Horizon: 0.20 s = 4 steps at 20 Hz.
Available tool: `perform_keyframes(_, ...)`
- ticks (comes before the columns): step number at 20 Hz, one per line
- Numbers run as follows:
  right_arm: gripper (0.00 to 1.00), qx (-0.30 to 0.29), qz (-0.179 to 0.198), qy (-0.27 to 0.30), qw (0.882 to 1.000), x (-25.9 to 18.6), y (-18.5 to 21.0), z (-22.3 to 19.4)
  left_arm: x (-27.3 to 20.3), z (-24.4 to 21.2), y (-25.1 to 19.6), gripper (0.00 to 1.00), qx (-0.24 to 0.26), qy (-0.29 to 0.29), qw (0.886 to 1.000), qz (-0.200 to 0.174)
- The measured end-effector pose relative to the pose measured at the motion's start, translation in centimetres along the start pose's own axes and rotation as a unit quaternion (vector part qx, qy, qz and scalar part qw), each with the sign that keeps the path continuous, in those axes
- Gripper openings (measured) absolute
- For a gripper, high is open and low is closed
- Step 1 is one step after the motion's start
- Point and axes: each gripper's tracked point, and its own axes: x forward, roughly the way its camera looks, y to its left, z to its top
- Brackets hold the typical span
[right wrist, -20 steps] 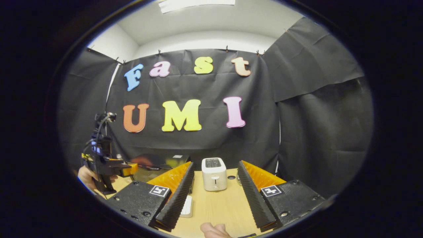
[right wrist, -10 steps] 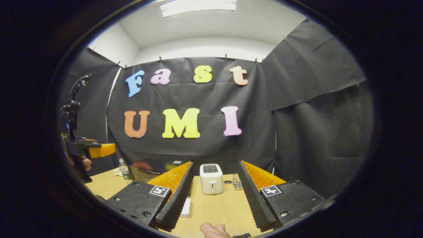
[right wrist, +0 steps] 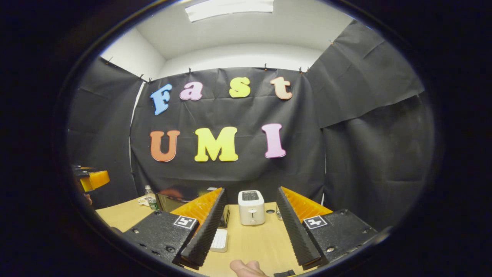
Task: Open the electric oven with the left hand, put the food in, and close the electric oven.
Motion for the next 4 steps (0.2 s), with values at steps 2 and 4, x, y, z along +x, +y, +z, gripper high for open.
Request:
perform_keyframes(2,0.86,-0.007,0.005,-0.007,1.000,0.01,0.05,0.43,-0.34,0.92,1.42,0.96,0.012,-0.013,1.000,0.019)
perform_keyframes(4,0.86,-0.012,0.009,-0.008,1.000,0.01,0.55,0.63,-0.78,1.07,0.99,0.85,0.017,-0.016,1.000,0.014)
